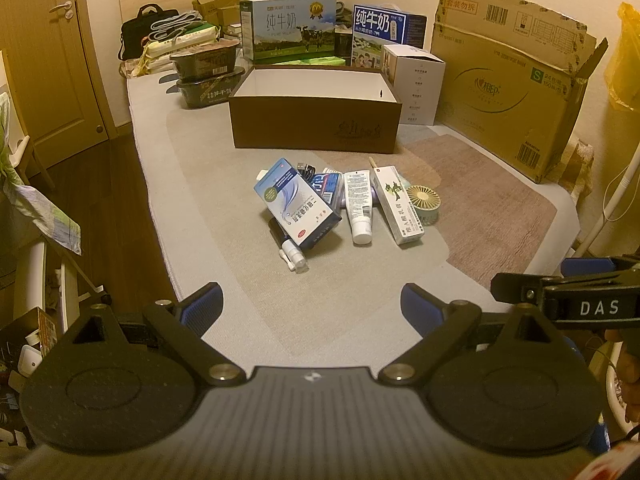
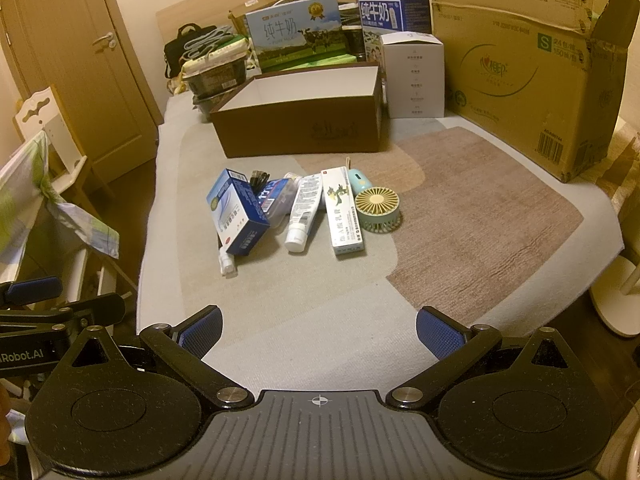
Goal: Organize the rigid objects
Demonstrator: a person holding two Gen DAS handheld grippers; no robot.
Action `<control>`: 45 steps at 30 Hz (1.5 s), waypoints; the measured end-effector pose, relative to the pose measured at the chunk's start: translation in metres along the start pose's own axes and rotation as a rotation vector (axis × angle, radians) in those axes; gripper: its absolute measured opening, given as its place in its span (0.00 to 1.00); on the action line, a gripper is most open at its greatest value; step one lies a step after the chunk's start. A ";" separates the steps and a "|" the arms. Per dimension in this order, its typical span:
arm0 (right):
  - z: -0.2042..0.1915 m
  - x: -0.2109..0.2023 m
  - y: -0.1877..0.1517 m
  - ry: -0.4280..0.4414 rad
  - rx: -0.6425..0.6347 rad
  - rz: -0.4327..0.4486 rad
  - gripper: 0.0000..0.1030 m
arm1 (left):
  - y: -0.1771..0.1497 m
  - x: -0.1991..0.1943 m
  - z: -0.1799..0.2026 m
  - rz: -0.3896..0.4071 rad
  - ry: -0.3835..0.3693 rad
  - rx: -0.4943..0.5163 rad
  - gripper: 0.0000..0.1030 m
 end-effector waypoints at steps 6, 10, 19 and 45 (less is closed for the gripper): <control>0.000 0.000 0.000 0.001 0.001 0.000 1.00 | 0.000 0.000 0.001 0.000 -0.001 0.000 0.92; 0.000 0.001 0.001 0.001 0.002 0.000 1.00 | 0.004 0.000 0.004 0.001 -0.001 0.001 0.92; 0.000 0.001 0.002 0.001 0.001 -0.001 1.00 | 0.008 -0.001 0.007 0.002 -0.001 0.000 0.92; 0.017 0.022 0.017 0.002 0.031 0.025 1.00 | 0.030 0.021 0.001 -0.010 -0.005 -0.005 0.92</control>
Point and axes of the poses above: each gripper's, at about its wrist camera, not at the fingertips, and x roughly the way its jaws point, z to its right, y to its top, the point moved 10 cm from there along x, roughly the way its jaws point, and after that the axes turned 7 degrees about -z, right-handed, at the moved point
